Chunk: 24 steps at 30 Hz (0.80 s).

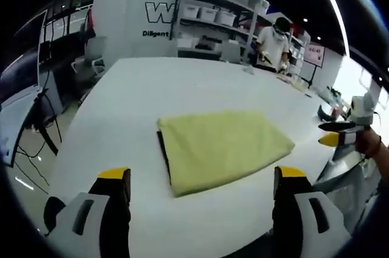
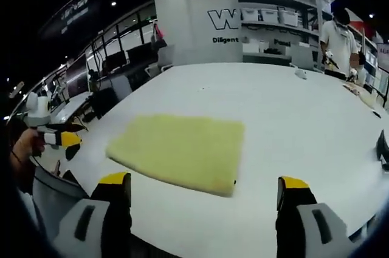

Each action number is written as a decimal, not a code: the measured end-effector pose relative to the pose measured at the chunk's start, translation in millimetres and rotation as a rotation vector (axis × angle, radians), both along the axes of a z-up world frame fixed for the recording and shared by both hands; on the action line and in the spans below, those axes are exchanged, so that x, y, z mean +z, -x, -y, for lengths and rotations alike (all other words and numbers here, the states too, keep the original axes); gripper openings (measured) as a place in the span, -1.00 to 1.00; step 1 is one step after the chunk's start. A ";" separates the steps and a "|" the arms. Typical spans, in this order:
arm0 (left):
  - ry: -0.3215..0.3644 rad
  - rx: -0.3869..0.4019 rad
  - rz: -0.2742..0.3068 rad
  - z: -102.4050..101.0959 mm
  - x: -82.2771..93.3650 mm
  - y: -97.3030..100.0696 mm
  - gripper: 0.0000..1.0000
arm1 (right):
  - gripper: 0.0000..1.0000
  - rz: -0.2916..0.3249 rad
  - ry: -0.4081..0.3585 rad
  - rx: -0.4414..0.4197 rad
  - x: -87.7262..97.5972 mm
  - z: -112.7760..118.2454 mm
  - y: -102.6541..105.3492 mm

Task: Fold the garment on the visible template until the final outline fits inside the template.

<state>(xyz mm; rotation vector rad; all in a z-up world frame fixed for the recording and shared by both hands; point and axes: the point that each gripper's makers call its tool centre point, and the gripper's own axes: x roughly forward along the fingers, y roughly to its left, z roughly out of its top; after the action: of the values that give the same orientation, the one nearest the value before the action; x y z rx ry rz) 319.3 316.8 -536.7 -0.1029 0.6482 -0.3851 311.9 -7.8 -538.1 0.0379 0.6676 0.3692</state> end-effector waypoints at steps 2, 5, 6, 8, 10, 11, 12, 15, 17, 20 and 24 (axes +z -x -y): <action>0.006 0.010 0.016 2.0 4.9 0.2 0.94 | 0.95 0.004 0.002 -0.003 3.6 -2.0 3.0; -0.012 0.007 0.023 6.6 9.5 4.0 0.93 | 0.89 0.011 0.003 -0.023 8.9 -3.6 9.2; -0.029 0.021 0.035 5.8 11.8 4.7 0.92 | 0.87 0.014 0.003 -0.034 10.0 -3.6 10.9; -0.040 0.028 0.033 6.0 11.3 7.7 0.92 | 0.82 0.020 0.013 -0.049 10.9 -2.1 15.6; -0.034 0.053 0.032 4.7 12.4 11.7 0.89 | 0.79 0.029 0.017 -0.055 10.6 -1.5 20.6; -0.031 0.048 0.033 5.3 12.8 14.5 0.89 | 0.78 0.031 0.031 -0.061 9.9 0.2 20.9; -0.033 0.056 0.030 4.2 12.3 15.5 0.90 | 0.78 0.034 0.034 -0.071 10.7 1.4 20.9; -0.067 0.061 0.037 2.7 10.0 19.8 0.89 | 0.80 0.060 0.031 -0.086 15.5 3.6 20.1; -0.046 0.064 0.037 5.4 7.7 21.5 0.89 | 0.84 0.068 0.038 -0.075 13.1 4.6 22.5; -0.032 0.081 0.053 5.3 9.1 19.5 0.87 | 0.83 0.073 0.031 -0.062 5.3 -1.8 26.2; -0.047 0.082 0.039 4.5 4.8 22.5 0.87 | 0.85 0.076 0.041 -0.055 4.7 -3.4 26.5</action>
<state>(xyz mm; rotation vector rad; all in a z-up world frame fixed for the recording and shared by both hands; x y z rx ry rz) 296.8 312.4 -531.9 -0.0766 0.6119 -0.2924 285.4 -4.4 -533.4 0.0031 0.5981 0.3024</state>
